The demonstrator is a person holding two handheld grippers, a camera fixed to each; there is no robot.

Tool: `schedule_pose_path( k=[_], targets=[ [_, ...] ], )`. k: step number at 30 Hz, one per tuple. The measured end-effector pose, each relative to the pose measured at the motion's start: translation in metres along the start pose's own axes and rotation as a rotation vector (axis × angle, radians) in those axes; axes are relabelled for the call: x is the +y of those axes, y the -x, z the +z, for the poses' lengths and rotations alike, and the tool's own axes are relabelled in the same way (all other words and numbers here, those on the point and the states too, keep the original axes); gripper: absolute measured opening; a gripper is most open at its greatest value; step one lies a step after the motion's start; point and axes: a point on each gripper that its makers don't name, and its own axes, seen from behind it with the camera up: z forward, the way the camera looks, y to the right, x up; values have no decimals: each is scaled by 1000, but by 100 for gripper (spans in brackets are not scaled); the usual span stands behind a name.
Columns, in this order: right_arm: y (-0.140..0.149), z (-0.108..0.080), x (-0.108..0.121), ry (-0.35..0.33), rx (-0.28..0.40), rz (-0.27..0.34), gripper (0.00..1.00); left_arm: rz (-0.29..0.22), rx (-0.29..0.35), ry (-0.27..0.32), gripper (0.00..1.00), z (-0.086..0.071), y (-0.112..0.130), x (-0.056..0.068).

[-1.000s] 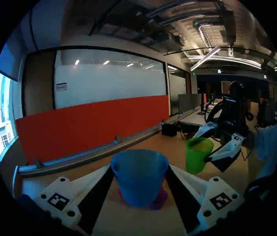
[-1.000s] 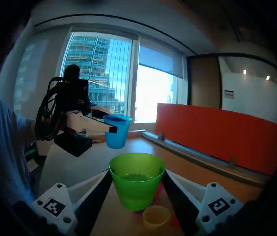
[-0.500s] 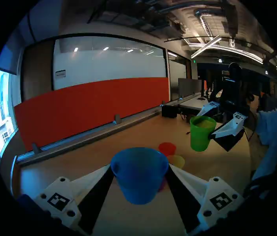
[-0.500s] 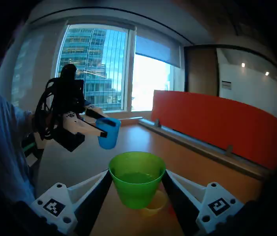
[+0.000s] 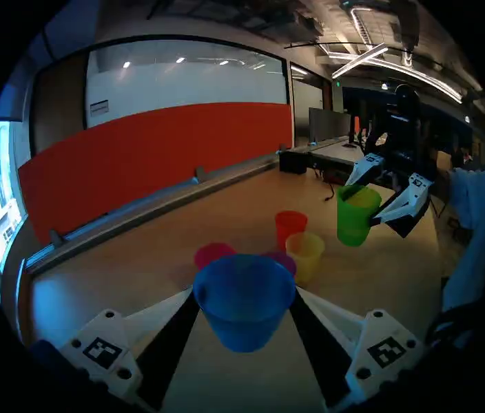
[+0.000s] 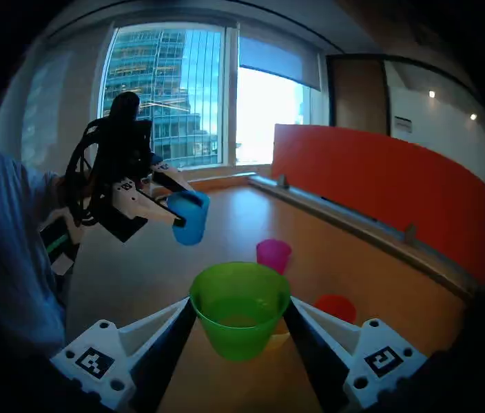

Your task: Pour water

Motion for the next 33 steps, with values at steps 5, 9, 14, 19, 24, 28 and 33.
schedule_pose_path(
  k=[5, 9, 14, 19, 24, 28, 33],
  targets=[
    [12, 2, 0, -10, -37, -3, 90, 11, -56, 15, 88, 4, 18, 5],
    [20, 4, 0, -18, -65, -5, 90, 24, -97, 24, 88, 6, 31, 7],
    [34, 7, -1, -26, -101, -13, 90, 34, -146, 34, 88, 10, 49, 9],
    [45, 10, -3, -30, -128, -22, 90, 44, -181, 40, 88, 14, 64, 10],
    [53, 13, -4, -34, -148, -21, 90, 50, -209, 41, 88, 17, 76, 9],
    [60, 15, -5, -37, -164, -25, 90, 52, -230, 46, 88, 20, 86, 10],
    [67, 18, -7, -40, -178, -26, 90, 53, -250, 54, 88, 25, 97, 11]
  ],
)
